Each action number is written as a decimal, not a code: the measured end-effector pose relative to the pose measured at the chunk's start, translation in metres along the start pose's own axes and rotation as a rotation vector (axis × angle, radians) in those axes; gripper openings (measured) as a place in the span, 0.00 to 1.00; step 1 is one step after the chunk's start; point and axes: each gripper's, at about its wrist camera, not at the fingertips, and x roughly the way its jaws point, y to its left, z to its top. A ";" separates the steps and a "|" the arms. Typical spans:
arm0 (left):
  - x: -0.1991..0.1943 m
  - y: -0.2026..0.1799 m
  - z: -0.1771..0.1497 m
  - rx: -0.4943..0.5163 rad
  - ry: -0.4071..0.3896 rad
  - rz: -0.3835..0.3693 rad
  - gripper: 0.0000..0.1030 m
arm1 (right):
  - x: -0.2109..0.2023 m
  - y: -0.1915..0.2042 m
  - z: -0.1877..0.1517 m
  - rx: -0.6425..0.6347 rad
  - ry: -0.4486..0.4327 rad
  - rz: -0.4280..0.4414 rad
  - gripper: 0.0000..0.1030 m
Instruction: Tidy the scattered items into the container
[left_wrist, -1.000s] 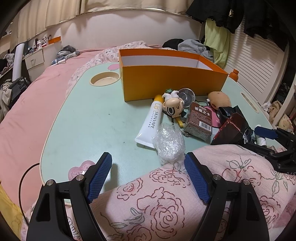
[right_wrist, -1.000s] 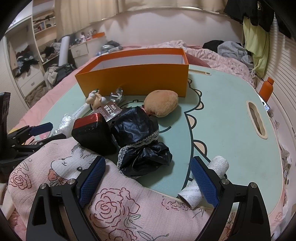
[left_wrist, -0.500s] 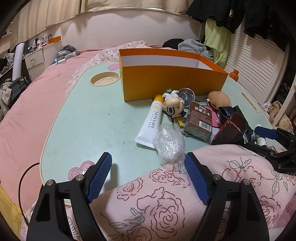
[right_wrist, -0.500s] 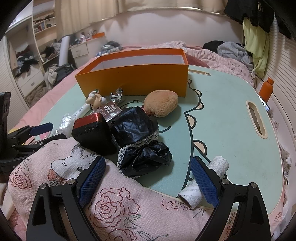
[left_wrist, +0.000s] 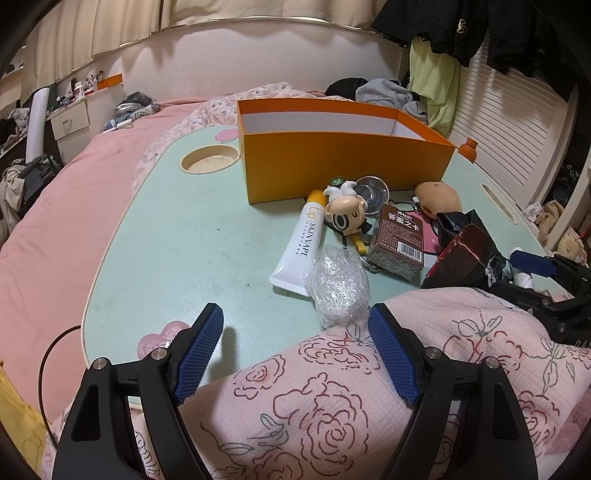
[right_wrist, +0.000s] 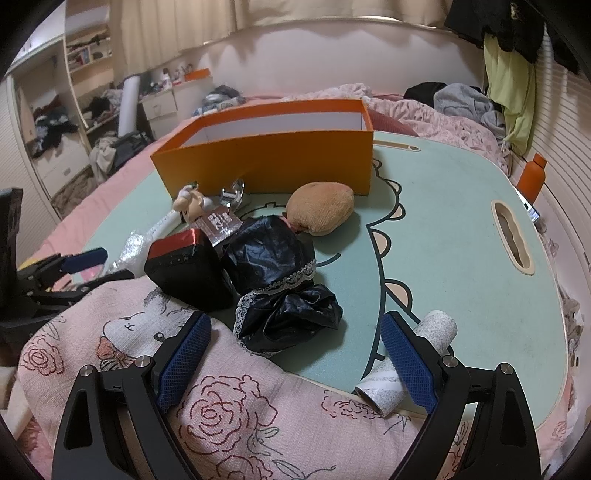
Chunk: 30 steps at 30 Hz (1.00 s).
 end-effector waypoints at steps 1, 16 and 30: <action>0.000 0.000 0.000 -0.001 -0.001 -0.001 0.78 | -0.003 -0.002 0.000 0.010 -0.016 0.006 0.90; -0.004 -0.004 -0.001 0.003 -0.026 -0.011 0.72 | -0.005 -0.010 0.004 0.055 -0.043 0.017 0.79; 0.022 -0.022 0.025 0.052 0.072 -0.036 0.34 | 0.023 0.003 0.018 -0.046 0.070 0.004 0.41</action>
